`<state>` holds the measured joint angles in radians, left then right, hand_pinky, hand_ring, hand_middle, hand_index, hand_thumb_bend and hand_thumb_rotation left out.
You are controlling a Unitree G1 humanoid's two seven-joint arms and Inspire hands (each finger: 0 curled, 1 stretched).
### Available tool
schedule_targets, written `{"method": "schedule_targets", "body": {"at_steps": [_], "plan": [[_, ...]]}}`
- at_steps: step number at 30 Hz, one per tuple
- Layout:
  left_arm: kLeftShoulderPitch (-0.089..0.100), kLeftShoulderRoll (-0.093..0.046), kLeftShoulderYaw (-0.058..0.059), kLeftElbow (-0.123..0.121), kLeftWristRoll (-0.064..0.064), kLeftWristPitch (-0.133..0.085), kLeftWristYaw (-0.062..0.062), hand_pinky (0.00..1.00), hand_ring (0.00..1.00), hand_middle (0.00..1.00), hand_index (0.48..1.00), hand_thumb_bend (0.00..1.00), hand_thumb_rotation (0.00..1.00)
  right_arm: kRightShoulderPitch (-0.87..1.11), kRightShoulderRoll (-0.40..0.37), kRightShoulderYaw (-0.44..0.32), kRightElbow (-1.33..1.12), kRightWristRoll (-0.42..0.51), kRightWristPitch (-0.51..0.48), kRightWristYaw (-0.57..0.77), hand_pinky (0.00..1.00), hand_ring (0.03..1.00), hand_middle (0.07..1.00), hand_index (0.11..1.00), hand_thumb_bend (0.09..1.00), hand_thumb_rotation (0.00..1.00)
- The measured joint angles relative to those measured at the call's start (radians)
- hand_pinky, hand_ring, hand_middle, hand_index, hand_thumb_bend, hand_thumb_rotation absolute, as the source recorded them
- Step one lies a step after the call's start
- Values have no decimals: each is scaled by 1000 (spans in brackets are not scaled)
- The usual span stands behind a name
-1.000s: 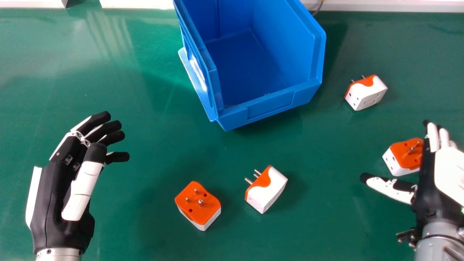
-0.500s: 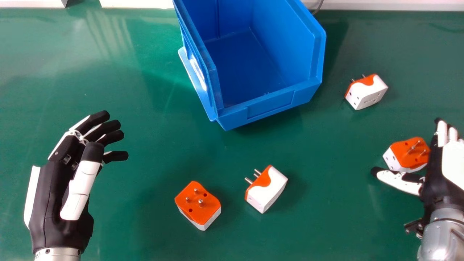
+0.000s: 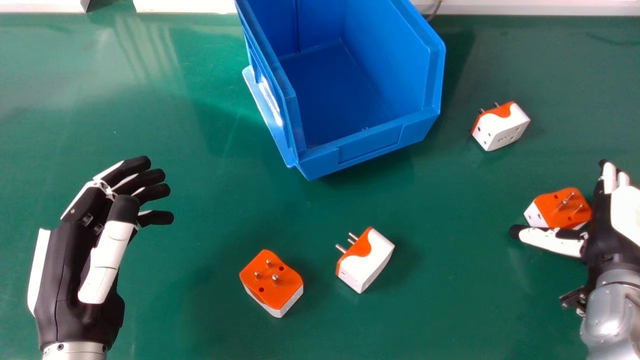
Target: Pick all objects and put in blue box
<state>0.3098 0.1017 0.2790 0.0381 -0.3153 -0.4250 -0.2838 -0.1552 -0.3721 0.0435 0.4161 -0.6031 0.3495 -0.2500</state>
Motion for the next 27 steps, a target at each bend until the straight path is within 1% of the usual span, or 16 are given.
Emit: {"method": "schedule_targets", "body": {"at_steps": [5,11,14,16,21,27], "plan": [[6,-2,1,-10,0,1,0,539,670,690,684,989,651,-25,-32,28,12,6,9,44,910,969,991,970,616,435],[17,-5,2,-12,0,2,-1,532,666,688,680,996,646,-43,-58,51,7,6,39,106,904,958,982,960,618,437],[25,-5,2,-22,-1,9,-1,531,666,688,680,998,644,-53,-68,64,6,6,56,126,897,949,974,952,617,433],[27,-5,1,-25,-1,13,-1,532,669,690,681,999,643,-62,-75,73,8,6,64,142,890,943,967,946,617,425],[30,-5,2,-26,0,13,0,535,674,698,685,1000,646,-68,-89,88,-1,6,81,171,881,935,957,936,614,394],[30,-7,2,-28,-2,13,-3,543,678,701,689,1000,638,-89,-121,120,-27,2,138,249,887,937,958,936,594,348]]}}
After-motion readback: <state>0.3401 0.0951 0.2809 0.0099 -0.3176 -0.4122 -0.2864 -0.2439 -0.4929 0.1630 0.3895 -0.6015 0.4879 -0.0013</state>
